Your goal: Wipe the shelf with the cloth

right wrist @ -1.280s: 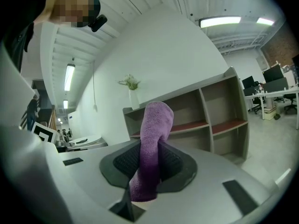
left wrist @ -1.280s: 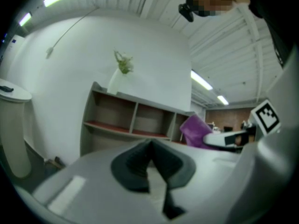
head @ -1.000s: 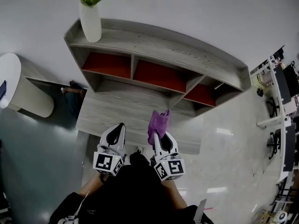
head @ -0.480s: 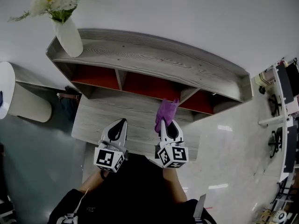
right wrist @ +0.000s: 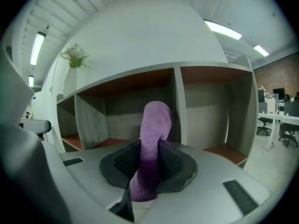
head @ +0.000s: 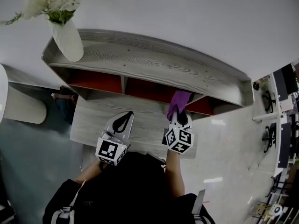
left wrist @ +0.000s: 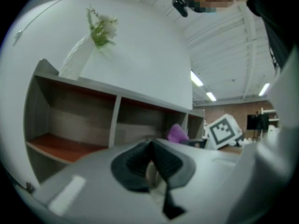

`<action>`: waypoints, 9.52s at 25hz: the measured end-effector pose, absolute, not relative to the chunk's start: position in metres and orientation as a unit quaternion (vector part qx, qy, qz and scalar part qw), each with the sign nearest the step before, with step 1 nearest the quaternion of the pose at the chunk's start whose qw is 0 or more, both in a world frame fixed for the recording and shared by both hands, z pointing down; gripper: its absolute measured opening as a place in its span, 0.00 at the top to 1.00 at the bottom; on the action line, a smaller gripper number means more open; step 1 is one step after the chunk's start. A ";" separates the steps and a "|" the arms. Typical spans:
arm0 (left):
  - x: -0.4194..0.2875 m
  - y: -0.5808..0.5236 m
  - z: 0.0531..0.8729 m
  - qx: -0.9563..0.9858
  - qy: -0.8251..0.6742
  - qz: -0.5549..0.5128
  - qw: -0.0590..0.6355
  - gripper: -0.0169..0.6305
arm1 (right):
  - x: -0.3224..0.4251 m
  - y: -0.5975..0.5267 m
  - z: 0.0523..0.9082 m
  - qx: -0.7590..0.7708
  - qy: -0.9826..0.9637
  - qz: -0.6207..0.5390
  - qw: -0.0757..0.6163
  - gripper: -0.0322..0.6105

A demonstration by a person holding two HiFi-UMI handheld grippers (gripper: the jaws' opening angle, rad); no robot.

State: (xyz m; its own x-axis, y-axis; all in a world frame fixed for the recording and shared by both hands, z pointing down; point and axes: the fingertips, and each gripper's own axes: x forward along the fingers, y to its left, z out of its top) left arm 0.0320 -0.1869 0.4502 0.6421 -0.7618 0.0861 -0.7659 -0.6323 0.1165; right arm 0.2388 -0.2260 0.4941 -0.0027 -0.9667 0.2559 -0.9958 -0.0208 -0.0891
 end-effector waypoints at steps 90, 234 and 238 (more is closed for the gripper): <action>-0.079 -0.200 0.462 0.861 -0.499 -0.004 0.101 0.97 | 0.012 -0.291 0.559 0.448 -0.808 0.035 0.381 0.83; -0.042 -0.185 0.436 0.893 -0.441 -0.016 0.085 0.97 | 0.069 -0.182 0.473 0.562 -0.817 0.115 0.053 0.83; -0.040 -0.185 0.436 0.894 -0.440 -0.016 0.086 0.97 | 0.071 -0.174 0.471 0.577 -0.808 0.117 0.033 0.83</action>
State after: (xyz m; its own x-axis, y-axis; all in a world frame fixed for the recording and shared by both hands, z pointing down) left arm -0.0397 -0.1846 0.4359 0.6125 -0.7890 0.0472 -0.7836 -0.5983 0.1676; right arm 0.0705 -0.1736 0.4712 -0.3327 -0.9240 0.1887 -0.9396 0.3076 -0.1503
